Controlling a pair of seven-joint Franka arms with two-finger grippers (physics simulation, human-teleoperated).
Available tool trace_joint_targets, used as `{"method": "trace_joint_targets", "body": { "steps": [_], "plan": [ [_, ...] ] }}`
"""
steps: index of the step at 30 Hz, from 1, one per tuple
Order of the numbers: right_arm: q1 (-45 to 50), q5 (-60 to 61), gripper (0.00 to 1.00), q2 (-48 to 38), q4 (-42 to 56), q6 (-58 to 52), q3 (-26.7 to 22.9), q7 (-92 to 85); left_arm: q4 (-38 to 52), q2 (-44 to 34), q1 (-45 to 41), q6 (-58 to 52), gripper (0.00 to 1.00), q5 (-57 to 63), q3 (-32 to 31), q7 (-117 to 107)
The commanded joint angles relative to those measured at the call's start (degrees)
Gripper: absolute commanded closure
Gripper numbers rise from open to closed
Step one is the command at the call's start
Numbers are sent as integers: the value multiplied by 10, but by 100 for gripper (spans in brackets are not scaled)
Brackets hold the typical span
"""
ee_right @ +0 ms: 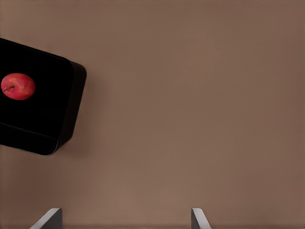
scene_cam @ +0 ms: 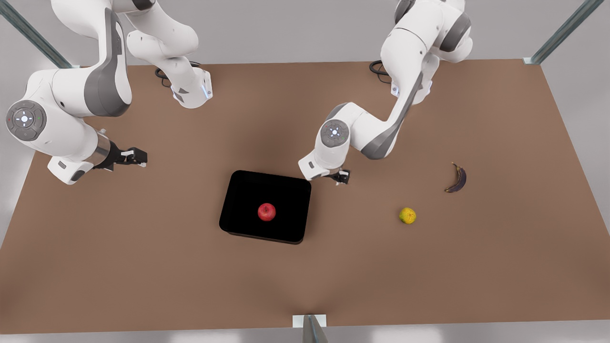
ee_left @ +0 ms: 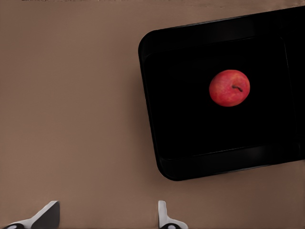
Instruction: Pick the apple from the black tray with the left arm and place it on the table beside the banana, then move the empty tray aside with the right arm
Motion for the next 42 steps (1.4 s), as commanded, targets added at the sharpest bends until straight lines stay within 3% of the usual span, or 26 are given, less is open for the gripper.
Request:
{"method": "trace_joint_targets", "body": {
  "steps": [1, 5, 9, 11, 14, 17, 20, 23, 42],
  "plan": [
    [0, 0, 0, -1, 0, 0, 0, -1, 21, 19, -2, 23, 0, 0, -10, -276],
    [18, 4, 0, 5, 0, 0, 4, 5, 63, 90, -35, 74, 0, 26, -12, -292],
    [62, 2, 0, 22, 0, 3, 12, 79, 200, 154, -52, 85, 0, 25, -9, -349],
    [62, 2, 0, 22, 0, 3, 12, 79, 205, 164, -52, 165, 0, 26, -9, -379],
    [61, 0, 0, 23, 6, 2, 9, 78, 206, 169, -56, 187, 0, 67, -11, -378],
    [61, 0, 0, 23, 6, 2, 9, 78, 208, 227, -68, 294, 0, 125, 3, -399],
    [58, -2, 0, 21, 9, 0, -3, 74, 208, 246, -68, 326, 0, 125, 3, -425],
    [56, -2, 0, 21, 14, -9, -10, 74, 214, 253, -76, 275, 0, 124, -1, -352],
    [56, -1, 0, 21, 14, -9, -14, 74, 302, 341, -76, 327, 0, 123, -10, -392]
  ]
}}
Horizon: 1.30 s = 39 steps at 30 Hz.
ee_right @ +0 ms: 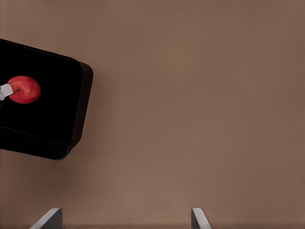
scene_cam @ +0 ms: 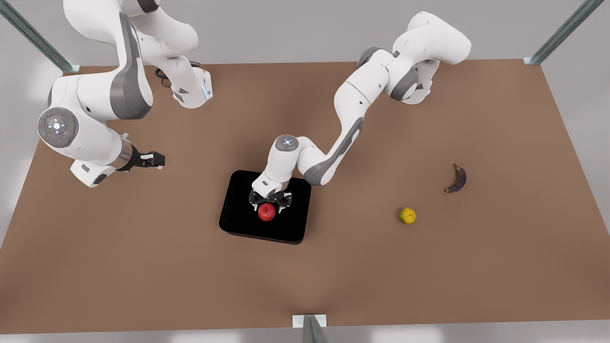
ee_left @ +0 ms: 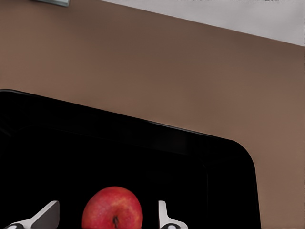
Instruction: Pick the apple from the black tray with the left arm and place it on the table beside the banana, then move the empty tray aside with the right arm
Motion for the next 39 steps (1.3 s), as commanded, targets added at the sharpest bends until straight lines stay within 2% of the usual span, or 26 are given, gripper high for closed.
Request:
{"method": "trace_joint_targets", "body": {
  "steps": [1, 11, 39],
  "plan": [
    [0, 0, 0, -1, 0, -1, 0, 9, 3, 3, -1, 17, 0, 2, 0, -45],
    [1, -1, 0, -1, 0, -1, 2, 9, 2, 14, -9, -26, 0, 56, 1, 30],
    [1, -1, 0, -1, 0, -1, 2, 9, 25, 79, -29, 47, 0, 73, 25, 26]
  ]
}}
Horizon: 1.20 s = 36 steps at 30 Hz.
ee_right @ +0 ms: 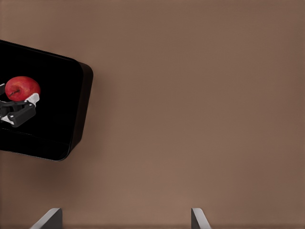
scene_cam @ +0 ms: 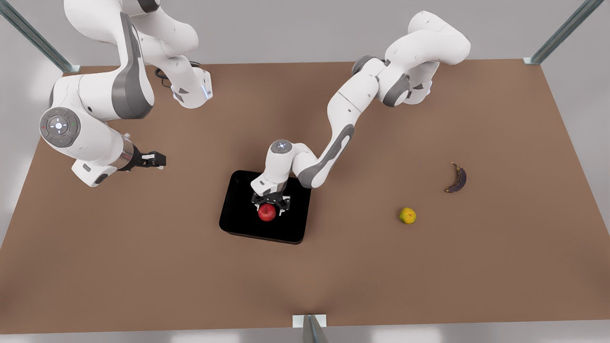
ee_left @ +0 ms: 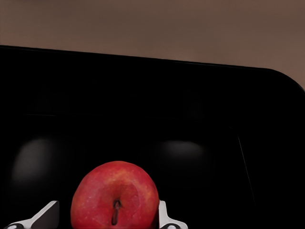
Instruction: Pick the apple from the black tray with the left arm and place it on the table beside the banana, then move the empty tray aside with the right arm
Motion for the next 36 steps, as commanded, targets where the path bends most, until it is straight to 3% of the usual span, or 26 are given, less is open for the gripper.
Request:
{"method": "trace_joint_targets", "body": {
  "steps": [1, 5, 8, 14, 15, 19, 22, 25, 27, 30, 32, 34, 36],
  "plan": [
    [0, 0, 0, -1, 0, 0, 0, 1, 0, 1, -1, 11, 0, 1, 1, 3],
    [0, 0, 0, -1, 0, 0, 0, 1, 0, 1, -1, 11, 0, 1, 1, 2],
    [0, 0, 0, -1, 0, 0, 0, 1, 0, 1, -1, 11, 24, 1, 1, 2],
    [0, 0, 0, -1, 0, 0, 0, 1, 0, -38, 14, -37, 23, -7, -19, 16],
    [0, 0, 0, -1, 0, 0, 0, 1, 0, -60, 35, -75, 24, -31, -49, 59],
    [4, 2, 0, -1, 1, 1, 4, 4, 0, -144, 77, -273, 25, -152, -56, 214],
    [6, 64, 0, 3, 36, 2, 56, 126, 0, -193, 133, -451, 25, -225, -56, 330],
    [7, 72, 0, 13, 37, 10, 128, 372, 0, -218, 232, -604, 25, -238, -55, 478],
    [11, 74, 3, 43, 36, 82, 219, 554, -2, -215, 297, -639, 25, -231, -51, 554],
    [31, 68, 4, 95, 36, 140, 226, 653, -4, -198, 349, -638, 28, -212, -40, 639],
    [15, 20, 4, 96, 35, 130, 216, 660, -7, -188, 350, -639, 28, -183, -20, 679],
    [-1, -9, 14, 97, 33, 71, 208, 656, -7, -164, 349, -614, 28, -183, -19, 679],
    [0, -47, 12, 122, 29, 74, 205, 606, -7, -145, 350, -573, 28, -183, -19, 679]
  ]
}}
